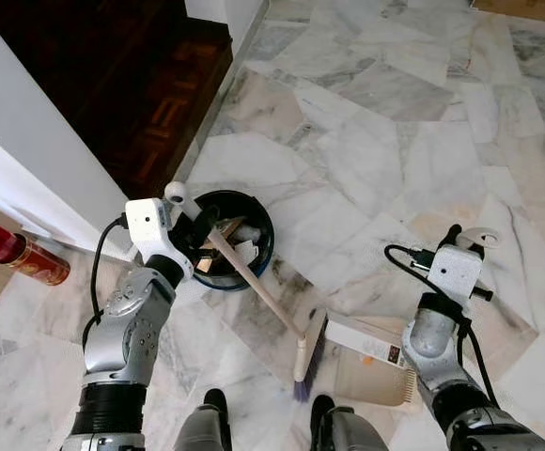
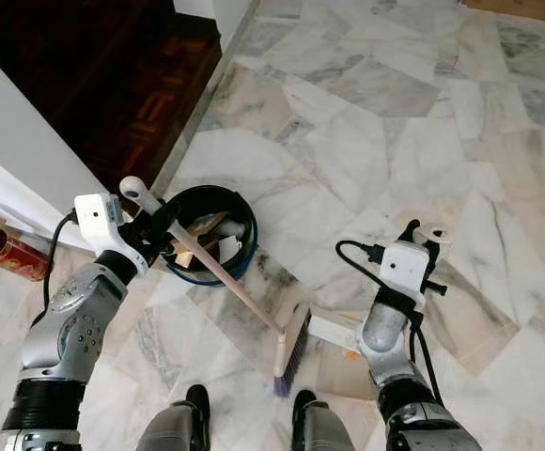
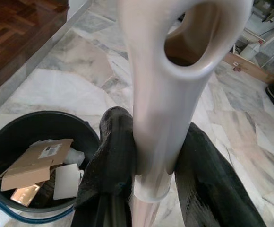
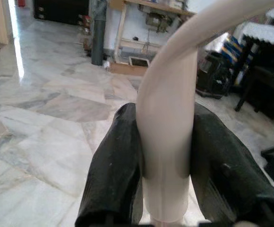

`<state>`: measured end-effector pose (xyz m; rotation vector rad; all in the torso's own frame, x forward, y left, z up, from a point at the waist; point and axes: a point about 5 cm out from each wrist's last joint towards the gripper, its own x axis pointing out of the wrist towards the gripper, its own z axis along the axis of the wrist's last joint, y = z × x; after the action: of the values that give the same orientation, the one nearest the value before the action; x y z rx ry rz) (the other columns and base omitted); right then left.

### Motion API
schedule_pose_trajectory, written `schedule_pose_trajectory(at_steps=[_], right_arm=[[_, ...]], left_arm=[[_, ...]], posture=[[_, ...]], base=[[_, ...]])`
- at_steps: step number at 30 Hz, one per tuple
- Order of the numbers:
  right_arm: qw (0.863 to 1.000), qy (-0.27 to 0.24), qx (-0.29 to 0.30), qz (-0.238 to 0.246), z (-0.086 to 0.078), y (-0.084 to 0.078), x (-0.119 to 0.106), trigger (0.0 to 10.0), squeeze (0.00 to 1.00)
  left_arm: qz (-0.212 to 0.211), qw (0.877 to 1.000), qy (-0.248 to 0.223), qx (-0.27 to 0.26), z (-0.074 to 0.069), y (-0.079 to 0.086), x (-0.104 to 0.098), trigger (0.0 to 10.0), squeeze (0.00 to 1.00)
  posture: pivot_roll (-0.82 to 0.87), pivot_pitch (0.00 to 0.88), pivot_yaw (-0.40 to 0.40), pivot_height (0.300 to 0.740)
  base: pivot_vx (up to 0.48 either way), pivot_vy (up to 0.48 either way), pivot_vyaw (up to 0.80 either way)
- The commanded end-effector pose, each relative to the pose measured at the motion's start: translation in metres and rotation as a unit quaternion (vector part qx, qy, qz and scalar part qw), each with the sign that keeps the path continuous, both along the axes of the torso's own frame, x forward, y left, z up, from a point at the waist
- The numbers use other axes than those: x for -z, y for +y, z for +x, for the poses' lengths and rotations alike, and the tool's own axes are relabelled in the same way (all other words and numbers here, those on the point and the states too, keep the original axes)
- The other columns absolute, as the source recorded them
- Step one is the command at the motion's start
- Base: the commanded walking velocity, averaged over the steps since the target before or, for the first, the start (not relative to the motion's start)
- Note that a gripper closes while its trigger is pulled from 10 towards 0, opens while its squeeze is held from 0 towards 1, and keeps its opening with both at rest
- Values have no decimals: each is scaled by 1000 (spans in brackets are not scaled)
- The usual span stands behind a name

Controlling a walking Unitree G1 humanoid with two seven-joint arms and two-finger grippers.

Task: Sweep floor

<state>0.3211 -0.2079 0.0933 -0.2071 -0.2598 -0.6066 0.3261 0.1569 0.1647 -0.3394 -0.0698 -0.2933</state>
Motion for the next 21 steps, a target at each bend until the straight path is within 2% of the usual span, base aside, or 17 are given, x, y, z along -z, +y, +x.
schedule_pose_trajectory(at_steps=[1,9,15,21], right_arm=[[997,43,1,57,-6,9,21,10000,0],[993,-2,10,118,10,8,-1,10000,0],[991,-26,18,127,15,4,-13,10000,0],[989,-45,48,132,14,-8,-18,10000,0]], left_arm=[[-19,1000,-14,7,2,2,-4,10000,0],[-22,999,-37,3,13,5,-15,10000,0],[-24,998,-52,-5,19,10,-23,10000,0],[-23,998,-63,-6,23,13,-27,10000,0]], posture=[[208,273,44,740],[210,174,29,740],[216,114,24,740],[210,64,22,740]], base=[[0,0,0],[0,0,0],[0,0,0],[0,0,0]])
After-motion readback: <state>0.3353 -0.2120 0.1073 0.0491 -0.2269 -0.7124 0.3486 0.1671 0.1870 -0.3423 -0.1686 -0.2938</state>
